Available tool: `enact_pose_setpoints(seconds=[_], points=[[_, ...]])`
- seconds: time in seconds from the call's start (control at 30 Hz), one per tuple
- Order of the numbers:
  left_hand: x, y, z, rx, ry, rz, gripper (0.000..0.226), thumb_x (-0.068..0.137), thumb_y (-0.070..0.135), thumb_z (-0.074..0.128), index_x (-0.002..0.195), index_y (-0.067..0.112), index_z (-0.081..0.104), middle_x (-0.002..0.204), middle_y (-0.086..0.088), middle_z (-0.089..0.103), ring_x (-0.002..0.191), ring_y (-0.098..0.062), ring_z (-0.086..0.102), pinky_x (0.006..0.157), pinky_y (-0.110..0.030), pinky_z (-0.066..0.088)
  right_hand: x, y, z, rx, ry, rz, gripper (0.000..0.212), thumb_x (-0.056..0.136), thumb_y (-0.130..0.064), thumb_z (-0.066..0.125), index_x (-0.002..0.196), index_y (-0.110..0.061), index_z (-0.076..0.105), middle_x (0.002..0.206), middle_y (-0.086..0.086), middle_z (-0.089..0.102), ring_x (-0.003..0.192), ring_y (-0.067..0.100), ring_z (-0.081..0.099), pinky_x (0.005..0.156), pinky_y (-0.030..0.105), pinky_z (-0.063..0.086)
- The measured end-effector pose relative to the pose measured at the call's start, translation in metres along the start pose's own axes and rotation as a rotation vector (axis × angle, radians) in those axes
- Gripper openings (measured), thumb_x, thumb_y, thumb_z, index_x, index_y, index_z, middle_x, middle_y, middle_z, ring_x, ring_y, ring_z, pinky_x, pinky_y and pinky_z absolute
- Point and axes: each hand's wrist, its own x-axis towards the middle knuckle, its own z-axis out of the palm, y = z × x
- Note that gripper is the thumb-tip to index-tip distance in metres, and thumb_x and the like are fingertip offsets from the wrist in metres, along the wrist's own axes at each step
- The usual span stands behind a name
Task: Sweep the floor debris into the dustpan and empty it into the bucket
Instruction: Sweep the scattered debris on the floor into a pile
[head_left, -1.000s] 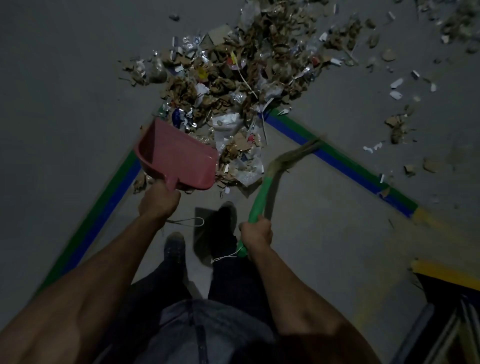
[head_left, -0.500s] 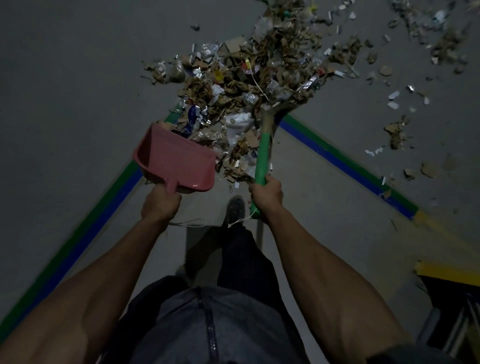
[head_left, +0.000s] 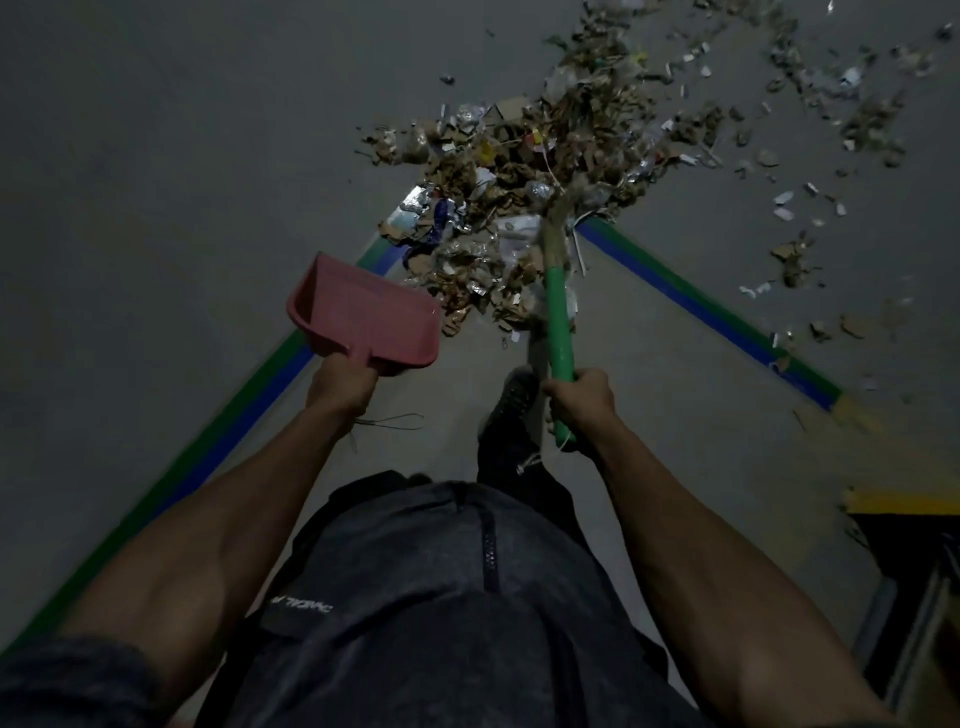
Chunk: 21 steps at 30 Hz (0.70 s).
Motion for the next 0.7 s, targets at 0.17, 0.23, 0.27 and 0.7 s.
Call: enact_pose_setpoints(seconds=[0.17,0.23,0.27,0.7], points=[[-0.018,-0.027,-0.022,-0.048,0.047,-0.040,0.030,0.071,0.043,0.043,0.072,0.014,0.051,0.065,-0.008,0.051,0.054,-0.023,0.048,0.052,-0.026,0.035,-0.027,0.004,0.005,-0.484,-0.047,-0.167,0.034,0.079,-0.020,0.060,0.108,-0.004,0.057,0.098,0.023,0.065,0.085,0.039,0.068,0.077,0.050,0.058],[-0.022,-0.036,-0.027,-0.069,0.060,-0.076,0.029,0.074,0.042,0.042,0.071,0.014,0.049,0.065,-0.008,0.050,0.054,-0.022,0.047,0.052,-0.026,0.034,-0.031,-0.003,0.008,-0.596,-0.093,-0.227,0.032,0.078,-0.019,0.059,0.106,-0.005,0.055,0.095,0.020,0.065,0.082,0.036,0.067,0.071,0.042,0.057],[-0.024,-0.041,-0.028,-0.077,0.070,-0.095,0.029,0.075,0.041,0.043,0.071,0.013,0.050,0.066,-0.008,0.050,0.055,-0.023,0.048,0.053,-0.026,0.034,-0.030,-0.006,0.010,-0.657,-0.118,-0.259,0.030,0.078,-0.018,0.059,0.104,-0.005,0.053,0.094,0.019,0.063,0.081,0.035,0.065,0.067,0.038,0.054],[-0.019,-0.052,-0.021,-0.140,0.251,-0.323,0.046,0.081,0.053,0.036,0.076,0.010,0.054,0.067,-0.011,0.055,0.057,-0.025,0.051,0.059,-0.031,0.037,0.042,-0.037,0.038,-1.185,-0.492,-0.696,0.051,0.087,-0.015,0.057,0.133,-0.009,0.036,0.094,0.019,0.053,0.078,0.033,0.054,0.061,0.033,0.033]])
